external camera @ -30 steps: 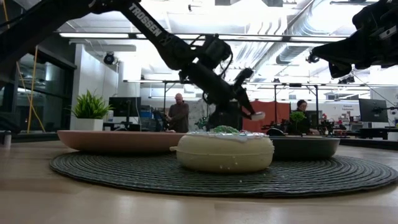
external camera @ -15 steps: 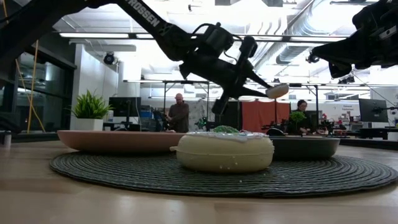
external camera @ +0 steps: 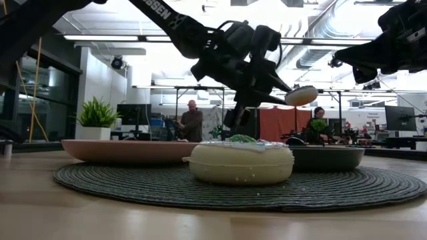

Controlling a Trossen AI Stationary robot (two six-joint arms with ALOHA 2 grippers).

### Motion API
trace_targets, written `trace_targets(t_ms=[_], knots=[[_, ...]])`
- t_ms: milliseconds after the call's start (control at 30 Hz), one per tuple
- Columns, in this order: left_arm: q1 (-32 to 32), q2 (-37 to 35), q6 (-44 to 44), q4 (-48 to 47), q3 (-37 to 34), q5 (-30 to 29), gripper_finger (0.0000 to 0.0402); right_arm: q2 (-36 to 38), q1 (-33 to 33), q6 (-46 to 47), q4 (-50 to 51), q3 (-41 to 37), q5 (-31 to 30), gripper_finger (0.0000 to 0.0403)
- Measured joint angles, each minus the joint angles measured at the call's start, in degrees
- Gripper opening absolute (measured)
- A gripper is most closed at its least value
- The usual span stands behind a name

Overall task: Pick & Place donuts
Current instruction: Put the small violet donut on the black plate, then put the bottom small red donut on the black plate

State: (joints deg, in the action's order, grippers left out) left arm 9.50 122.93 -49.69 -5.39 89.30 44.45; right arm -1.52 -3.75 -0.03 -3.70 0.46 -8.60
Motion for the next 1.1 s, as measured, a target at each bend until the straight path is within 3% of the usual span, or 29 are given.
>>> trace_targets(t_ms=[133, 233, 467, 667, 1100], knots=[[-1.4, 0.0, 5.4, -4.1, 0.0, -0.9, 0.0071, 0.0, 0.0, 0.0, 0.0, 0.0, 0.0, 0.0000], [-2.2, 0.0, 9.1, -7.6, 0.0, -4.7, 0.0071, 0.0, 0.0, 0.0, 0.0, 0.0, 0.0, 0.0000], [-2.4, -0.2, 9.6, -8.9, 0.0, -6.3, 0.0071, 0.0, 0.0, 0.0, 0.0, 0.0, 0.0, 0.0000], [-3.1, -1.8, 14.9, -16.2, 0.0, -7.4, 0.0079, 0.0, 0.0, 0.0, 0.0, 0.0, 0.0, 0.0000], [-3.6, -1.9, 16.8, -17.1, 0.0, -11.2, 0.0113, 0.0, 0.0, 0.0, 0.0, 0.0, 0.0, 0.0000]])
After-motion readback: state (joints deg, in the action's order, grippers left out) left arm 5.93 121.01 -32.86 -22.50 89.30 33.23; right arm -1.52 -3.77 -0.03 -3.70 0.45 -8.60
